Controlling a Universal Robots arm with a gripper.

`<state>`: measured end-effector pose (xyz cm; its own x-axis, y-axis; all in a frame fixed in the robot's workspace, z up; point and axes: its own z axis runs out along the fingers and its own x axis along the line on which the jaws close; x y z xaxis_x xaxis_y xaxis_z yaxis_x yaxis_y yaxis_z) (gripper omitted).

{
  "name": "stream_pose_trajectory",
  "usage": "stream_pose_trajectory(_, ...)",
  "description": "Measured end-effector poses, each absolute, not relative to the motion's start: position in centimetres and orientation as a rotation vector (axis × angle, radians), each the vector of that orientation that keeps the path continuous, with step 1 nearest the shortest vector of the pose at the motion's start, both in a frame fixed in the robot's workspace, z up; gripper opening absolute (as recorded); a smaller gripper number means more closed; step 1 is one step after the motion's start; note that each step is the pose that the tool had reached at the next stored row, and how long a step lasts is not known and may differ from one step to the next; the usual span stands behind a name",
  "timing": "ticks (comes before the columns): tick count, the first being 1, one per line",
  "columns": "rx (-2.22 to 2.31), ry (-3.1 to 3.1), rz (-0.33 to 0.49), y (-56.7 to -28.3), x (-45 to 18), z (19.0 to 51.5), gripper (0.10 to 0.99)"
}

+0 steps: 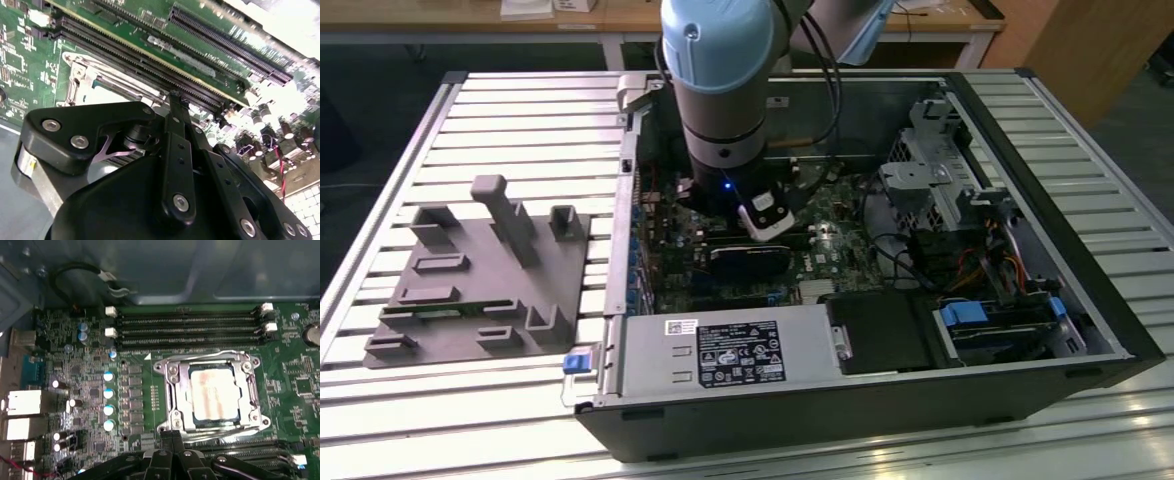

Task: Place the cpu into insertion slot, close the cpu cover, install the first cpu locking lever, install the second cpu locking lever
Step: 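Install the second cpu locking lever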

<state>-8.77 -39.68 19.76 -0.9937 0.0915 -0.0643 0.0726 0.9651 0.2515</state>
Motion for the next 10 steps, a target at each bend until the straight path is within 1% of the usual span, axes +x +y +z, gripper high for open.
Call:
stream_pose_trajectory(2, 0.128, 3.037, 0.411, -39.68, -8.83, 19.66, 0.106)
stream_pose_trajectory(5, 0.129, 3.035, 0.426, -39.69, -8.91, 19.47, 0.106)
stream_pose_trajectory(6, 0.13, 3.033, 0.446, -39.7, -9.12, 19.25, 0.106)
stream_pose_trajectory(10, 0.13, 3.03, 0.467, -39.7, -9.37, 19.02, 0.106)
